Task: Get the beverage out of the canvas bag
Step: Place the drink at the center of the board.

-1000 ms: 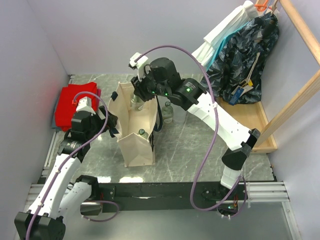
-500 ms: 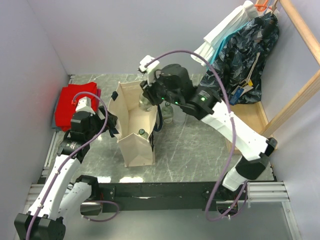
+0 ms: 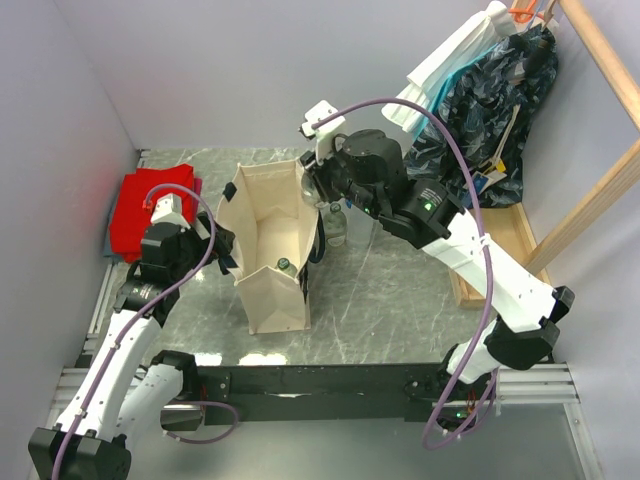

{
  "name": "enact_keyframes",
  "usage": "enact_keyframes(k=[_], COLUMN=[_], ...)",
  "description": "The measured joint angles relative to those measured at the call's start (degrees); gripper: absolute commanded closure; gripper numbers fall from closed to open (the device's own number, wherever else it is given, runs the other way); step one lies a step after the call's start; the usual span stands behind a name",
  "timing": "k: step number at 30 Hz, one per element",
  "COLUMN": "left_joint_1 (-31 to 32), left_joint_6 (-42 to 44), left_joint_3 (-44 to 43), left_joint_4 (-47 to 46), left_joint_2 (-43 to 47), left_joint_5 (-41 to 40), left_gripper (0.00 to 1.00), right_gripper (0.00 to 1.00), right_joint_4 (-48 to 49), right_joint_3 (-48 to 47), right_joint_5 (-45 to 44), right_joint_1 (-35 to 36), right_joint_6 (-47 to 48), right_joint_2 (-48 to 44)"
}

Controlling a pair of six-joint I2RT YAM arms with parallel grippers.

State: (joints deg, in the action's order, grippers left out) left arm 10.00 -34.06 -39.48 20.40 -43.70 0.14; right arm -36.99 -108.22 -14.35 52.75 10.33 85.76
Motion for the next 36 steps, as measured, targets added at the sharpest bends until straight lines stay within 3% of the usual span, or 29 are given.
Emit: enact_keyframes(k=[26, 36], left_joint_1=[0.0, 0.0], left_joint_6=[0.0, 0.02], left_joint_3=[0.0, 0.0], left_joint_4=[0.0, -0.02], left_joint_2=[0.0, -0.02], left_joint_5=[0.24, 0.28], left_gripper=[0.04, 0.04], right_gripper=[1.0, 1.0], right_joint_4=[1.16, 0.66], right_joint_3=[7.93, 16.35], right_joint_5=[-5.57, -5.4], right_joint_1=[-3.19, -6.12], right_joint_6=[-2.91, -5.66], right_joint_2=[-7.23, -9.92])
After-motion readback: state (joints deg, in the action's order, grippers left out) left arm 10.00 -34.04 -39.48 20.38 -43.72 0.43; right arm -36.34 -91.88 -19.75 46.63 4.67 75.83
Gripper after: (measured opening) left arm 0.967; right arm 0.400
